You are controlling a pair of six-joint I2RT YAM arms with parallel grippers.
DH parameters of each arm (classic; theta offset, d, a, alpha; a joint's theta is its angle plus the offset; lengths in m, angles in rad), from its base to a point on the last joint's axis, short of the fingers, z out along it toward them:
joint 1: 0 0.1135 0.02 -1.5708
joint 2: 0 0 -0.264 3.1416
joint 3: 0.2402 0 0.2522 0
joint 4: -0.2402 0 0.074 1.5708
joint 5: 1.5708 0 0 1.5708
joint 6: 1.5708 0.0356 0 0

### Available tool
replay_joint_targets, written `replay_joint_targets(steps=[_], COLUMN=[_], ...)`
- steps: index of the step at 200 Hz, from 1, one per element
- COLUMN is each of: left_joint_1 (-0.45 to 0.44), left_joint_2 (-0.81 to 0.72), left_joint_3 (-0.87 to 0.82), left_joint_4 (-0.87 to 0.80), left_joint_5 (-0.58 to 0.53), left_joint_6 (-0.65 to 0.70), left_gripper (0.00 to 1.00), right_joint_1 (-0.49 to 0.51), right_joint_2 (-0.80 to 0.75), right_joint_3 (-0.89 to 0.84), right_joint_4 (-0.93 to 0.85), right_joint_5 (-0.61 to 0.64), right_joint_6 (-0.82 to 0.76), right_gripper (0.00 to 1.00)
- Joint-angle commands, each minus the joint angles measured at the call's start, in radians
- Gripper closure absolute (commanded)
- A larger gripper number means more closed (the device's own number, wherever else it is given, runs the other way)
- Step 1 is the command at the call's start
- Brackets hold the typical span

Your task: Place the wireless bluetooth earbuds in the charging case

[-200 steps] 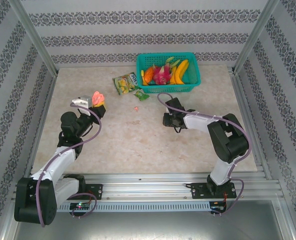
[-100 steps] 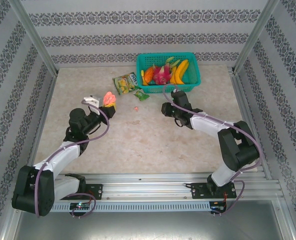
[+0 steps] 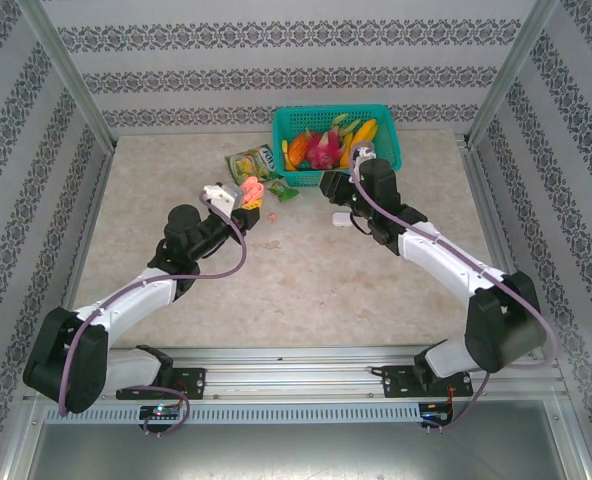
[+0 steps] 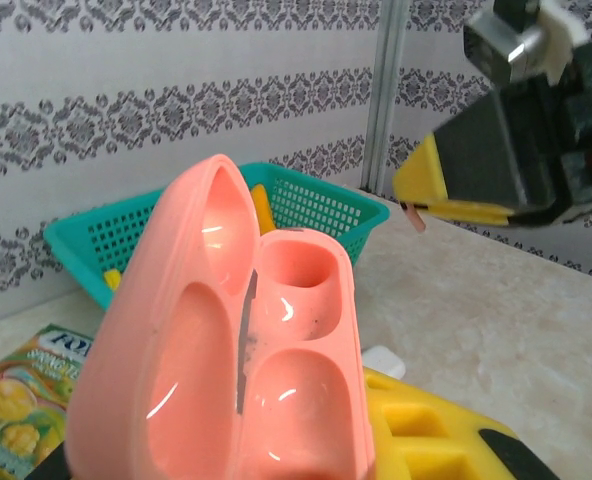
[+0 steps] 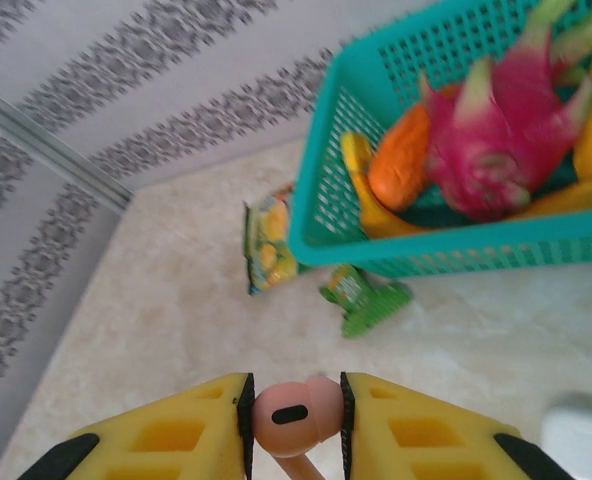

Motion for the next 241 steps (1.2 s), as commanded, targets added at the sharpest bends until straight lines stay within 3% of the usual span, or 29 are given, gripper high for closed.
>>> replay_joint_targets(steps=[1,80,157,241], left_joint_1=[-0.033,-0.082,-0.099,-0.121], left_joint_2=[0.022,0.145,0.205,0.267], left_joint_3=[0.06,0.242,0.307,0.374], left_joint_4=[-0.052,-0.212,-0.212,-0.198], left_joint_5=[-0.053,-0.074,0.035,0.039], left_joint_6=[0.114,0.162,0.126,0.057], left_gripper=[1.0,1.0,1.0,1.0], right_joint_1=[-0.002,0.041,0.123,0.145], right_joint_2=[-0.049,-0.137,-0.107,-0.047], right_joint_3=[0.026,-0.025,-0.085,-0.125], right_joint_4=[0.061,0.265,0.493,0.648], right_joint_5=[-0.037,-0.115,-0.185,-0.216], right_joint_6=[0.034,0.089,0.089,0.171], right_gripper=[0.7,0.69,0.69,0.69])
